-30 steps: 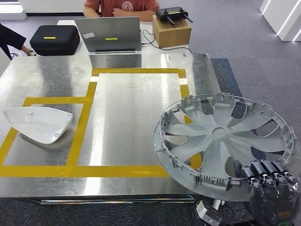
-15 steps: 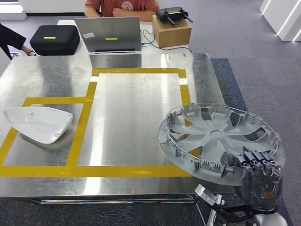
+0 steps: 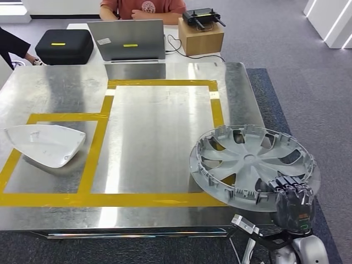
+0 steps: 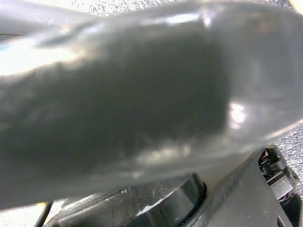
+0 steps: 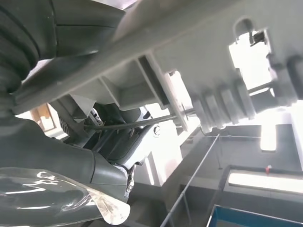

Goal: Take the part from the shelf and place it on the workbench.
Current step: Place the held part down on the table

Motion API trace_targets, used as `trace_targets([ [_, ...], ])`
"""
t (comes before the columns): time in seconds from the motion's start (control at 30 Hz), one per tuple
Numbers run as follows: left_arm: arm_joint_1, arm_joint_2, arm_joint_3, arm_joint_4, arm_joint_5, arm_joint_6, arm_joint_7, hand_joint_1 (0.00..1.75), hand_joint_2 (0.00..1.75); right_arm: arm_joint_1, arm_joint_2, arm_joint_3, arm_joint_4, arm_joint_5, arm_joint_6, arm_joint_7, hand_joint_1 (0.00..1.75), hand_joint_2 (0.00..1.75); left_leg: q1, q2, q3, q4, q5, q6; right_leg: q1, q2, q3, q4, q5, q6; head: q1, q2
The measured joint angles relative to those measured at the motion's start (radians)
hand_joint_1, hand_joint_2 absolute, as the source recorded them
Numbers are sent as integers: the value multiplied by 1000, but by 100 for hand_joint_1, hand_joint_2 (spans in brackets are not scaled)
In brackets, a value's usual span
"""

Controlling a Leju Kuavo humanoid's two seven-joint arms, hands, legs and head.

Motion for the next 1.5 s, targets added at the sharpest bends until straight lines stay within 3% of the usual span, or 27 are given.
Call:
trace_targets([
  [0.27, -4, 4, -25, 0, -21, 9, 26, 0, 0, -7, 3, 150, -4, 42, -1, 0, 175, 175, 0, 0, 0, 0, 0, 0, 0, 0, -1, 0, 0, 0, 0, 0],
  [0.43, -8, 4, -39, 0, -28, 23, 39, 0, 0, -8, -8, 222, -1, 67, -1, 48, 175, 175, 0, 0, 0, 0, 0, 0, 0, 0, -1, 0, 0, 0, 0, 0],
  [0.87, -14, 7, -54, 0, -46, 21, 71, 0, 0, -50, -13, 271, 56, 107, 0, 108, 175, 175, 0, 0, 0, 0, 0, 0, 0, 0, 0, 0, 0, 0, 0, 0],
  [1.3, -34, 8, -92, 0, -78, 45, 138, 0, 0, -167, -86, 409, 189, 182, 0, 446, 175, 175, 0, 0, 0, 0, 1, 0, 0, 0, 0, 0, 1, 0, 0, 0],
  [1.5, -38, 9, -103, 0, -88, 51, 159, 0, 0, -218, -111, 461, 258, 160, -1, 489, 175, 175, 0, 0, 0, 0, 1, 0, 0, 0, 0, 0, 1, 0, 0, 0],
])
